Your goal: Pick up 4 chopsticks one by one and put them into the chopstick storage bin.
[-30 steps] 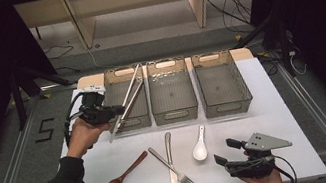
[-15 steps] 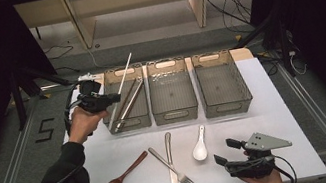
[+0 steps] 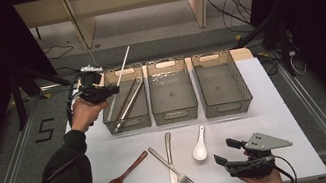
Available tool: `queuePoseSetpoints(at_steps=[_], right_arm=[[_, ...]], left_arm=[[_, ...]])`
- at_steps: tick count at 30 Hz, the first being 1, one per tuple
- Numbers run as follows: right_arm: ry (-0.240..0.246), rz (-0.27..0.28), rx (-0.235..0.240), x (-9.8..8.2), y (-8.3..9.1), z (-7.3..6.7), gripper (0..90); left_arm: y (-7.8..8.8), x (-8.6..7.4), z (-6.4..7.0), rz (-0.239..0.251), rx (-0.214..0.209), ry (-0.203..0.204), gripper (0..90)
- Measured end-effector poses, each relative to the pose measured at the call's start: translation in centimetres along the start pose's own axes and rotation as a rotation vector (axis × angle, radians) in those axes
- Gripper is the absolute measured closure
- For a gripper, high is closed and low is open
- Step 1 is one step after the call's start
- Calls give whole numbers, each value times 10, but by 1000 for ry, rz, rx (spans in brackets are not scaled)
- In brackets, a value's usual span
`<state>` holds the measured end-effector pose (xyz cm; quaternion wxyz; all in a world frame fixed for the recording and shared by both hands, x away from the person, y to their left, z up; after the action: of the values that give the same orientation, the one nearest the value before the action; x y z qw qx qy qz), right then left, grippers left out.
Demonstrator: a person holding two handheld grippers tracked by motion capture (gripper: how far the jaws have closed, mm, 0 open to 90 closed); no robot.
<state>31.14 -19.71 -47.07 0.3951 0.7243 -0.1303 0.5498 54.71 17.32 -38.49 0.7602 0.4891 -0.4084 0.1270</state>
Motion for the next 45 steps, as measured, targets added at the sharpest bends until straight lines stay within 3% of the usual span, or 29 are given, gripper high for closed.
queuePoseSetpoints(at_steps=[14,36,45], right_arm=[[0,-1,2,0,0,0,302],[-3,0,3,0,0,0,301],[-2,1,3,0,0,0,301]], left_arm=[[-20,4,-12,3,44,-4,843],[-32,-3,-21,32,69,10,841],[-36,-12,-21,5,61,4,841]])
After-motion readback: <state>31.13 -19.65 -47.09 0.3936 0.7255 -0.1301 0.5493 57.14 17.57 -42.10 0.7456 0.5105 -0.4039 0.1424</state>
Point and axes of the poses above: each handheld gripper's, and its own axes: y roughly backward along the jaws, x roughly out of its top, z roughly to its right, the point moved 5 cm from there along -y, roughly forward along the jaws, and after that the axes turned 5 degrees about y, right-handed, at the moved point
